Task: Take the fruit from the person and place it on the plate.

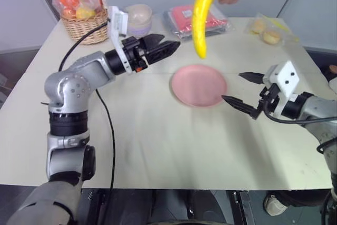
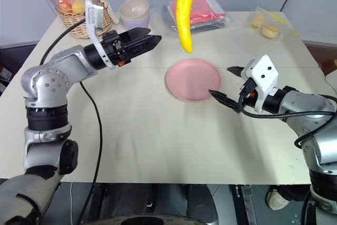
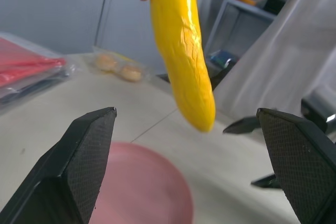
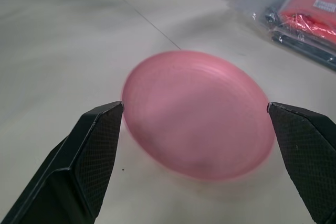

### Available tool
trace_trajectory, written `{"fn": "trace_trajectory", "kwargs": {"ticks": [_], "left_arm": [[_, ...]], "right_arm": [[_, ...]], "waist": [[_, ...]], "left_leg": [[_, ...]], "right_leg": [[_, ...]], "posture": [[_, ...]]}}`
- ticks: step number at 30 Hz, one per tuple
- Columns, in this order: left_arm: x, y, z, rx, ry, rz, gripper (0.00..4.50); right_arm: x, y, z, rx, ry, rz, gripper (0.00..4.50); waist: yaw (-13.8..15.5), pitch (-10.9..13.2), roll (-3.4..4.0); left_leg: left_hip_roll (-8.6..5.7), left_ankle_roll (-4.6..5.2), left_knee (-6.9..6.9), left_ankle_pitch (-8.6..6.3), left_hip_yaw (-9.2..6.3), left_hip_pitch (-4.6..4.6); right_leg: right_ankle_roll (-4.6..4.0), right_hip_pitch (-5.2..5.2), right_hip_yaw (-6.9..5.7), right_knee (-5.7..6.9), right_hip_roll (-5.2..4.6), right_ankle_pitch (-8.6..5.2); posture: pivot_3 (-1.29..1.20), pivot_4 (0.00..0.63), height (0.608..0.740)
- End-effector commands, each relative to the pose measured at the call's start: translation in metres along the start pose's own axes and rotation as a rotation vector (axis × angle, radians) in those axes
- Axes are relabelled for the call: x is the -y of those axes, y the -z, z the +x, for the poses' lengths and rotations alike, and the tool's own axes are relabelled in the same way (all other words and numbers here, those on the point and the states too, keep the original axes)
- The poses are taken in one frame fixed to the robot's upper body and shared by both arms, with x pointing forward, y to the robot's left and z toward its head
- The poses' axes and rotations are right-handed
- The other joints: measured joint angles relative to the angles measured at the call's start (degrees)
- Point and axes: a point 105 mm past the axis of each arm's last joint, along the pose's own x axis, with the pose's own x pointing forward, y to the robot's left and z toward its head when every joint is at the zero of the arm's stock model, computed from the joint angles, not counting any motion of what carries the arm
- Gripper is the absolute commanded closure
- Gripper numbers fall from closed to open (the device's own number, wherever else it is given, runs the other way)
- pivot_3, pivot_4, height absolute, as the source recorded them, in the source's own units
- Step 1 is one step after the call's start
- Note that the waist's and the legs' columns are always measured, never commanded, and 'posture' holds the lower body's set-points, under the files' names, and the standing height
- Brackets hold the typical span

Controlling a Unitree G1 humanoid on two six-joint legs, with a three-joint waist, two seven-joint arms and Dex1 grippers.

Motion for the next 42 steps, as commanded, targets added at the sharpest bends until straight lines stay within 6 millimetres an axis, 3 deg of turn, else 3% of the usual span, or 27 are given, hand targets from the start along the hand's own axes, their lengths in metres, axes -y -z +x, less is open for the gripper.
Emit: {"fn": "trace_trajectory", "kwargs": {"ticks": [1, 12, 30, 33, 37, 38, 42], "left_arm": [[0.006, -0.014, 0.012, 0.036, 0.051, 0.028, 0.0], [0.006, -0.016, 0.055, 0.061, 0.137, -0.008, 0.0], [-0.012, -0.014, 0.078, 0.103, 0.076, -0.013, 0.0], [-0.012, -0.014, 0.078, 0.108, 0.076, -0.013, 1.33], [-0.012, -0.016, 0.076, 0.116, 0.077, -0.016, 3.42], [-0.011, -0.016, 0.076, 0.117, 0.079, -0.016, 3.6], [-0.011, -0.016, 0.074, 0.12, 0.077, -0.022, 3.6]], "right_arm": [[-0.001, -0.01, -0.003, 0.036, 0.021, -0.04, 0.04], [-0.002, -0.008, -0.008, 0.033, 0.055, -0.041, 0.04], [-0.002, -0.008, -0.011, 0.025, 0.074, -0.05, 0.04], [-0.002, -0.008, -0.01, 0.024, 0.073, -0.053, 0.0], [-0.002, -0.008, -0.011, 0.021, 0.071, -0.055, 0.0], [-0.002, -0.008, -0.011, 0.021, 0.071, -0.055, 0.0], [-0.002, -0.008, -0.011, 0.019, 0.069, -0.055, 0.0]], "waist": [[0.0, 0.0, 0.0], [0.0, 0.0, -0.01], [0.0, 0.0, -0.02], [0.0, 0.0, -0.02], [0.0, 0.0, -0.02], [0.0, 0.0, -0.02], [0.0, 0.0, -0.02]], "left_leg": [[-0.01, 0.0, 0.0, 0.0, 0.0, 0.0], [-0.04, 0.0, 0.03, 0.0, 0.0, -0.02], [-0.05, 0.01, 0.03, 0.0, -0.01, -0.03], [-0.05, 0.01, 0.03, 0.0, -0.01, -0.03], [-0.05, 0.01, 0.04, 0.0, -0.01, -0.03], [-0.05, 0.01, 0.04, 0.0, -0.01, -0.03], [-0.05, 0.01, 0.04, 0.0, -0.01, -0.03]], "right_leg": [[0.0, 0.0, 0.0, 0.0, -0.01, 0.0], [0.01, -0.01, 0.0, 0.0, -0.02, 0.0], [0.02, -0.02, 0.0, 0.01, -0.02, 0.0], [0.02, -0.02, 0.0, 0.01, -0.02, 0.0], [0.02, -0.02, 0.0, 0.01, -0.02, 0.0], [0.02, -0.02, 0.0, 0.01, -0.02, 0.0], [0.02, -0.02, 0.0, 0.02, -0.02, 0.0]], "posture": [[0.0, 0.15, 0.74], [0.0, 0.15, 0.74], [0.0, 0.15, 0.74], [0.0, 0.15, 0.74], [0.0, 0.15, 0.74], [0.0, 0.15, 0.74], [0.0, 0.15, 0.74]]}}
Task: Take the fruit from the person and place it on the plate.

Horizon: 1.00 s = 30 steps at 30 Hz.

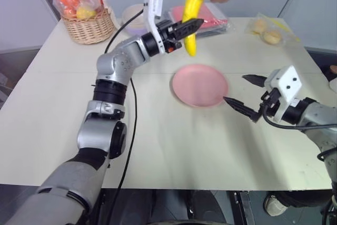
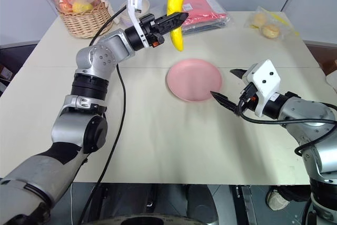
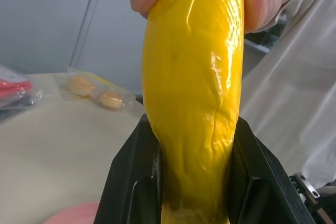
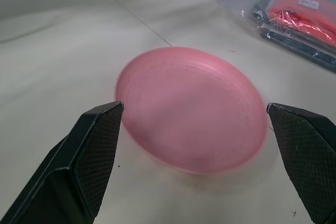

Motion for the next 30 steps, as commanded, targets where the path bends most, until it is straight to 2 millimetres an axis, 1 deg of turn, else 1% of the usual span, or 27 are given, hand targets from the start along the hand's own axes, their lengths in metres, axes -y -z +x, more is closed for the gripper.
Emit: {"fn": "trace_trajectory", "kwargs": {"ticks": [1, 3, 7, 10, 12, 18, 21, 23, 25, 30], "left_arm": [[0.01, -0.019, 0.002, 0.041, 0.029, 0.043, 3.6], [0.007, -0.017, 0.0, 0.036, 0.013, 0.031, 3.6], [-0.016, -0.004, -0.003, -0.012, -0.115, -0.039, 3.6], [-0.03, 0.018, -0.005, -0.089, -0.185, -0.073, 3.6], [-0.037, 0.045, -0.004, -0.183, -0.217, -0.093, 3.6], [-0.039, 0.092, 0.005, -0.37, -0.223, -0.066, 3.6], [-0.041, 0.109, 0.009, -0.44, -0.246, -0.039, 3.6], [-0.038, 0.123, 0.011, -0.501, -0.248, -0.034, 3.6], [-0.037, 0.129, 0.012, -0.531, -0.257, -0.046, 3.6], [-0.037, 0.135, 0.014, -0.56, -0.268, -0.036, 3.6]], "right_arm": [[0.002, -0.012, -0.004, 0.027, 0.014, -0.054, 0.0], [0.002, -0.012, -0.004, 0.026, 0.012, -0.054, 0.0], [-0.001, -0.011, -0.004, 0.024, 0.01, -0.051, 0.0], [-0.005, -0.013, -0.004, 0.033, 0.008, -0.038, 0.0], [-0.008, -0.013, -0.006, 0.036, 0.018, -0.03, 0.0], [-0.016, -0.009, -0.014, 0.026, 0.061, -0.004, 0.0], [-0.02, -0.007, -0.017, 0.02, 0.078, 0.006, 0.0], [-0.023, -0.005, -0.021, 0.016, 0.097, 0.016, 0.0], [-0.025, -0.004, -0.023, 0.014, 0.114, 0.022, 0.0], [-0.03, -0.002, -0.026, 0.011, 0.138, 0.033, 0.0]], "waist": [[0.0, 0.0, 0.0], [0.0, 0.0, 0.0], [0.0, 0.0, 0.0], [0.0, 0.0, 0.0], [0.0, 0.0, 0.0], [0.3, 0.0, -0.02], [0.2, 0.0, -0.02], [0.1, 0.0, -0.02], [0.0, 0.0, -0.02], [0.0, 0.0, -0.02]], "left_leg": [[0.0, 0.0, 0.0, 0.0, 0.0, 0.0], [0.0, 0.0, 0.0, 0.0, 0.0, 0.0], [0.0, 0.0, 0.0, 0.0, 0.0, 0.0], [0.0, 0.0, 0.0, 0.0, 0.0, 0.0], [-0.01, 0.0, 0.0, 0.0, 0.0, 0.0], [-0.1, 0.01, 0.04, 0.0, -0.02, -0.04], [-0.18, 0.01, 0.04, 0.0, -0.01, -0.04], [-0.19, 0.02, 0.02, -0.01, -0.01, -0.03], [-0.18, 0.03, 0.01, -0.02, 0.0, -0.02], [-0.18, 0.03, 0.02, -0.02, 0.02, 0.0]], "right_leg": [[0.0, 0.0, 0.0, 0.0, 0.0, 0.0], [0.0, 0.0, 0.0, 0.0, 0.0, 0.0], [0.0, 0.0, 0.0, 0.01, 0.0, 0.0], [0.0, 0.0, 0.0, 0.02, 0.01, 0.0], [0.0, 0.0, 0.0, 0.02, 0.0, 0.0], [0.01, 0.0, -0.01, 0.05, -0.03, 0.0], [0.02, -0.01, -0.01, 0.05, -0.03, 0.0], [0.02, -0.01, -0.01, 0.05, -0.02, 0.0], [0.03, -0.02, 0.0, 0.06, -0.01, 0.0], [0.03, -0.03, 0.01, 0.12, 0.0, 0.0]], "posture": [[0.0, 0.15, 0.74], [0.0, 0.15, 0.74], [0.0, 0.15, 0.74], [0.0, 0.15, 0.74], [0.0, 0.15, 0.74], [0.0, 0.15, 0.74], [0.0, 0.15, 0.74], [0.0, 0.15, 0.74], [0.0, 0.15, 0.74], [0.0, 0.15, 0.74]]}}
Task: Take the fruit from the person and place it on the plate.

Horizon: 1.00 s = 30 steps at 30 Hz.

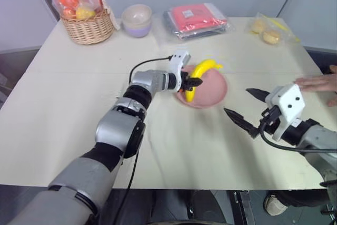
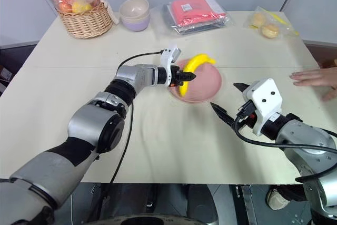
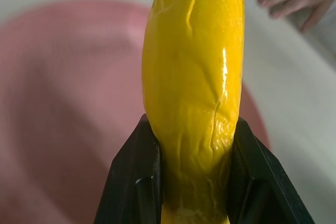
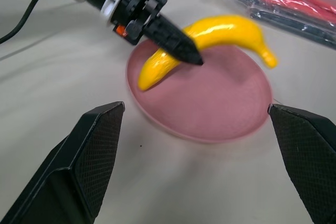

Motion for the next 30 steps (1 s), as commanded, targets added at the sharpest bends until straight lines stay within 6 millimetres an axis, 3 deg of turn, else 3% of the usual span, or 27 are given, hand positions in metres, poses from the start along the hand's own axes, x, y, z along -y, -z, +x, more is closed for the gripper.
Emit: {"fn": "trace_trajectory", "kwargs": {"ticks": [1, 4, 11, 12, 16, 19, 24, 30], "left_arm": [[0.007, -0.02, 0.0, 0.036, -0.003, 0.07, 3.6], [0.007, -0.022, 0.0, 0.033, -0.012, 0.1, 3.6], [0.008, -0.02, 0.001, 0.027, -0.004, 0.109, 0.37], [0.008, -0.02, 0.001, 0.028, -0.002, 0.106, 0.07], [0.009, -0.028, -0.002, 0.059, 0.011, 0.122, 0.07], [0.013, -0.056, -0.014, 0.161, 0.029, 0.237, 0.07], [0.018, -0.093, -0.055, 0.29, 0.059, 0.418, 0.07], [0.023, -0.11, -0.117, 0.378, -0.031, 0.567, 0.07]], "right_arm": [[0.0, -0.011, -0.005, 0.043, 0.034, -0.028, 0.0], [0.0, -0.011, -0.005, 0.044, 0.041, -0.026, 0.0], [0.001, -0.012, -0.004, 0.047, 0.045, -0.027, 0.0], [0.001, -0.012, -0.004, 0.047, 0.044, -0.028, 0.0], [0.002, -0.013, -0.003, 0.047, 0.041, -0.031, 0.0], [0.001, -0.014, -0.003, 0.046, 0.035, -0.035, 0.0], [0.001, -0.016, -0.004, 0.04, 0.009, -0.055, 0.0], [0.007, -0.013, -0.002, 0.011, -0.036, -0.093, 0.0]], "waist": [[0.1, 0.0, 0.0], [0.2, 0.0, 0.0], [0.1, 0.0, 0.0], [0.1, 0.0, 0.0], [0.1, 0.0, 0.0], [0.1, 0.0, 0.0], [-0.2, 0.0, 0.02], [-0.1, 0.0, 0.02]], "left_leg": [[0.0, 0.0, 0.0, 0.0, 0.0, 0.0], [0.0, 0.0, 0.01, 0.0, 0.0, -0.01], [-0.01, 0.0, 0.01, 0.0, 0.0, -0.01], [-0.01, 0.0, 0.01, 0.0, 0.0, -0.01], [-0.02, 0.0, 0.01, 0.0, 0.0, -0.01], [-0.02, 0.0, 0.01, 0.0, 0.0, -0.01], [0.07, -0.01, 0.0, 0.0, 0.01, -0.01], [0.14, -0.01, 0.01, 0.0, 0.0, 0.02]], "right_leg": [[0.0, 0.0, 0.0, 0.0, 0.0, 0.0], [0.0, 0.01, 0.01, 0.0, -0.03, 0.0], [0.0, 0.01, 0.0, 0.01, -0.02, 0.0], [0.0, 0.01, 0.0, 0.01, -0.02, 0.0], [0.0, 0.01, 0.0, 0.02, -0.02, 0.0], [0.0, 0.0, 0.0, 0.02, -0.01, 0.0], [0.0, -0.04, 0.03, 0.06, -0.01, 0.0], [0.0, -0.02, 0.07, 0.1, 0.01, 0.0]], "posture": [[0.0, 0.15, 0.74], [0.0, 0.15, 0.74], [0.0, 0.15, 0.74], [0.0, 0.15, 0.74], [0.0, 0.15, 0.74], [0.0, 0.15, 0.74], [0.0, 0.15, 0.74], [0.0, 0.15, 0.74]]}}
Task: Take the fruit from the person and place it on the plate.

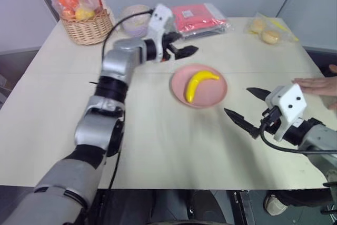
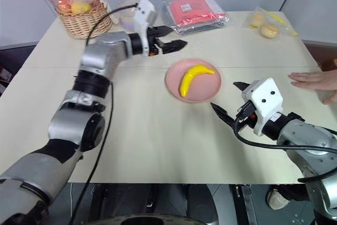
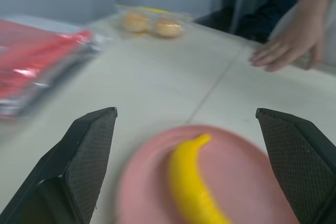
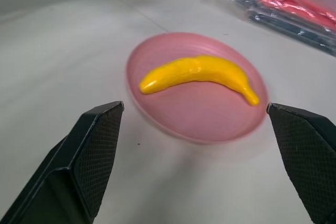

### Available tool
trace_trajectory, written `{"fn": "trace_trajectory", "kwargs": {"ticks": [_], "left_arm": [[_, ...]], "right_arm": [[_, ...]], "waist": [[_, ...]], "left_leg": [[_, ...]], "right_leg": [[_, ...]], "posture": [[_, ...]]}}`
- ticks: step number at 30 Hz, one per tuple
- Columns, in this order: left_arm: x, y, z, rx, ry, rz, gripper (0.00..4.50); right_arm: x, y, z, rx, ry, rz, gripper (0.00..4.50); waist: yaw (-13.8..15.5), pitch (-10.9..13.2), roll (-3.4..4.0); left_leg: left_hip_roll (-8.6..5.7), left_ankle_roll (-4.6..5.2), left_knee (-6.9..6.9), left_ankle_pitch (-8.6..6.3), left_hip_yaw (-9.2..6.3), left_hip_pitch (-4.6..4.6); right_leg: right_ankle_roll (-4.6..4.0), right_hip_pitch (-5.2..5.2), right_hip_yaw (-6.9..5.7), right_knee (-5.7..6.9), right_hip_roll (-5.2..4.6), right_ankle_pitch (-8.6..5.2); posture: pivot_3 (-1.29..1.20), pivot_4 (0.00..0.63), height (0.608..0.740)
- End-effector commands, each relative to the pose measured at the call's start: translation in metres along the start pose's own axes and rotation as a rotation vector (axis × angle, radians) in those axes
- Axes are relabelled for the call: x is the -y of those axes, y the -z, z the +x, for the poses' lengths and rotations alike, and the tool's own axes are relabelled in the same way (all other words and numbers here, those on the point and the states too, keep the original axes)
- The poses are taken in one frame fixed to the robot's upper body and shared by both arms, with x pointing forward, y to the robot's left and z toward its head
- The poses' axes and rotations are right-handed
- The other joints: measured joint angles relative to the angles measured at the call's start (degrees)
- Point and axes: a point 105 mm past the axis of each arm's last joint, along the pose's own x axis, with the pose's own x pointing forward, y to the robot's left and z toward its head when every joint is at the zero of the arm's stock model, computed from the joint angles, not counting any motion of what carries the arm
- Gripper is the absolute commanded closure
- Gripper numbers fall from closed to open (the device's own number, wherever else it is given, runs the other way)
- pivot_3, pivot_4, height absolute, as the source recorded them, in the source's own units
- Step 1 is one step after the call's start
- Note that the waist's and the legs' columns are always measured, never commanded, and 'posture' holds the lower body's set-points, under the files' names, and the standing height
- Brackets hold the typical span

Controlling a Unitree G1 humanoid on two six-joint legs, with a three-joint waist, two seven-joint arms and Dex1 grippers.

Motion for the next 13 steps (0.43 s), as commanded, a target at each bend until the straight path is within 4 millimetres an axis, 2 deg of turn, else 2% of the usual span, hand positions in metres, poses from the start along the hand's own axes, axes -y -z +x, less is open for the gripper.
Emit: {"fn": "trace_trajectory", "kwargs": {"ticks": [1, 4, 7, 9, 13], "left_arm": [[0.009, -0.035, -0.024, 0.074, -0.02, 0.109, 0.07], [0.018, -0.037, -0.051, 0.092, -0.025, 0.22, 0.07], [0.035, -0.024, -0.075, 0.047, 0.021, 0.395, 0.07], [0.044, -0.019, -0.088, 0.045, 0.043, 0.38, 0.07], [0.048, -0.01, -0.104, 0.032, -0.01, 0.323, 0.07]], "right_arm": [[0.008, -0.008, -0.001, 0.025, -0.008, -0.05, 0.0], [0.012, -0.009, 0.002, 0.028, -0.022, -0.054, 0.0], [0.016, -0.007, 0.003, 0.019, -0.037, -0.06, 0.0], [0.018, -0.004, 0.004, 0.005, -0.05, -0.059, 0.0], [0.025, 0.001, 0.006, -0.01, -0.059, -0.056, 0.0]], "waist": [[0.2, 0.0, -0.01], [0.2, 0.0, -0.03], [0.1, 0.0, 0.0], [0.2, 0.0, 0.02], [0.5, 0.0, -0.01]], "left_leg": [[0.0, 0.0, 0.01, 0.0, 0.0, -0.01], [-0.02, 0.0, 0.05, 0.0, -0.03, -0.03], [0.02, 0.0, 0.02, 0.0, -0.03, 0.0], [0.04, -0.01, 0.01, 0.0, 0.0, 0.03], [0.02, 0.0, 0.06, 0.0, -0.04, 0.0]], "right_leg": [[0.0, 0.0, 0.0, -0.01, -0.01, 0.0], [0.0, 0.01, -0.01, -0.02, -0.03, 0.0], [0.0, 0.01, 0.0, -0.02, -0.02, 0.0], [-0.01, 0.03, 0.01, -0.03, -0.01, 0.0], [-0.01, 0.1, -0.01, -0.06, -0.04, 0.0]], "posture": [[0.0, 0.15, 0.74], [0.0, 0.15, 0.74], [0.0, 0.15, 0.74], [0.0, 0.15, 0.74], [0.0, 0.15, 0.74]]}}
